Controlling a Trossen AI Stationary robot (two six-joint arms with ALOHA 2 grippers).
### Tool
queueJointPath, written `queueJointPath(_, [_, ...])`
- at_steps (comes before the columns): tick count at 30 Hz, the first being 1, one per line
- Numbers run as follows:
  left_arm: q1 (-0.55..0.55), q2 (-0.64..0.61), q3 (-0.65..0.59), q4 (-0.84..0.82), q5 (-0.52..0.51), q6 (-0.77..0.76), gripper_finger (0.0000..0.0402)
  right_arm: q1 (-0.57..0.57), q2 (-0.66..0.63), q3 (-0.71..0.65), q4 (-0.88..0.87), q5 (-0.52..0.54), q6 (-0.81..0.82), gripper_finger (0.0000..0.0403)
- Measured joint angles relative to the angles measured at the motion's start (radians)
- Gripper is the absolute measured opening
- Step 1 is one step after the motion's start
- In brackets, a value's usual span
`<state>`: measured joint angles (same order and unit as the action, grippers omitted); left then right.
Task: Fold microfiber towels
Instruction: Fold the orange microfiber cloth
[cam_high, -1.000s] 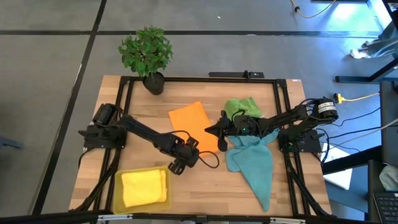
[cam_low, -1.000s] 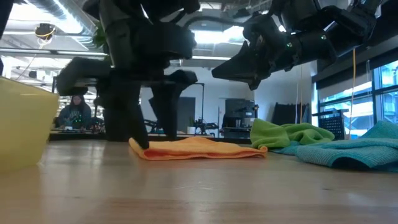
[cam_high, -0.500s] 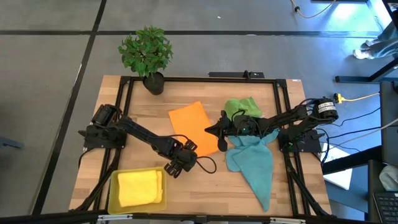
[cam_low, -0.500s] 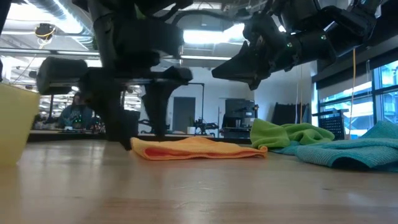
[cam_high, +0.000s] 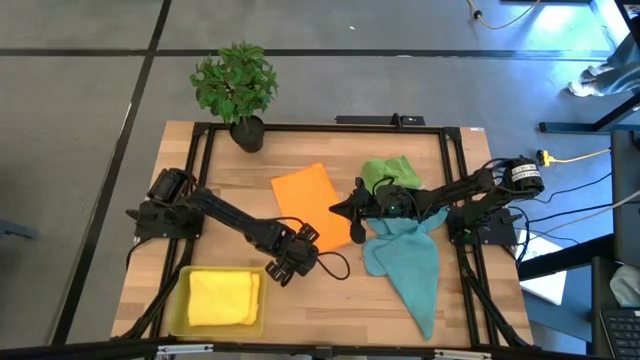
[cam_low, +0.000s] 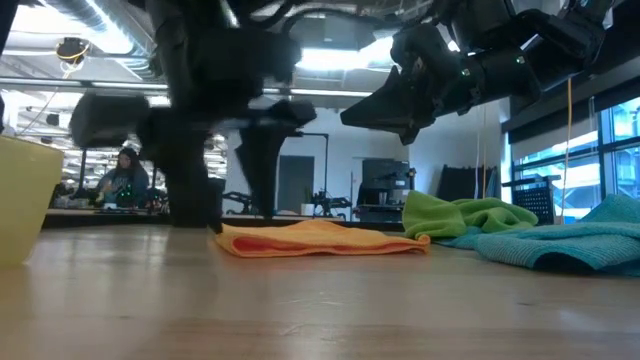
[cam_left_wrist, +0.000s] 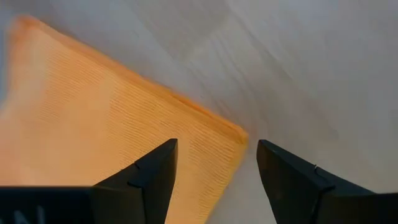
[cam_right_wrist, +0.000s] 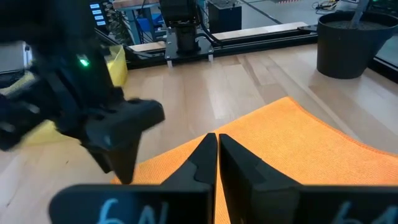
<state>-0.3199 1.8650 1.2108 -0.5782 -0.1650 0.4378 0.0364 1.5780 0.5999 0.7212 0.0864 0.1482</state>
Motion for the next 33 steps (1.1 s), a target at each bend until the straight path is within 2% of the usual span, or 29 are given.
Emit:
queueJointPath(6, [-0.005, -0.006, 0.079, -0.031, -0.001, -0.033, 0.0212, 0.0, 0.0, 0.0, 0.0, 0.0, 0.0, 0.0019])
queueJointPath(11, [-0.004, -0.006, 0.069, -0.026, -0.057, -0.103, 0.0212, 0.0, 0.0, 0.0, 0.0, 0.0, 0.0, 0.0019])
queueJointPath(16, [-0.005, -0.006, 0.067, -0.03, -0.058, -0.247, 0.0212, 0.0, 0.0, 0.0, 0.0, 0.0, 0.0, 0.0019])
queueJointPath(26, [-0.016, 0.071, 0.067, -0.044, -0.053, -0.313, 0.0212, 0.0, 0.0, 0.0, 0.003, 0.0, 0.003, 0.0019])
queueJointPath(33, [-0.016, 0.076, 0.067, -0.085, -0.054, -0.358, 0.0212, 0.0, 0.0, 0.0, 0.008, 0.0, 0.003, 0.0019])
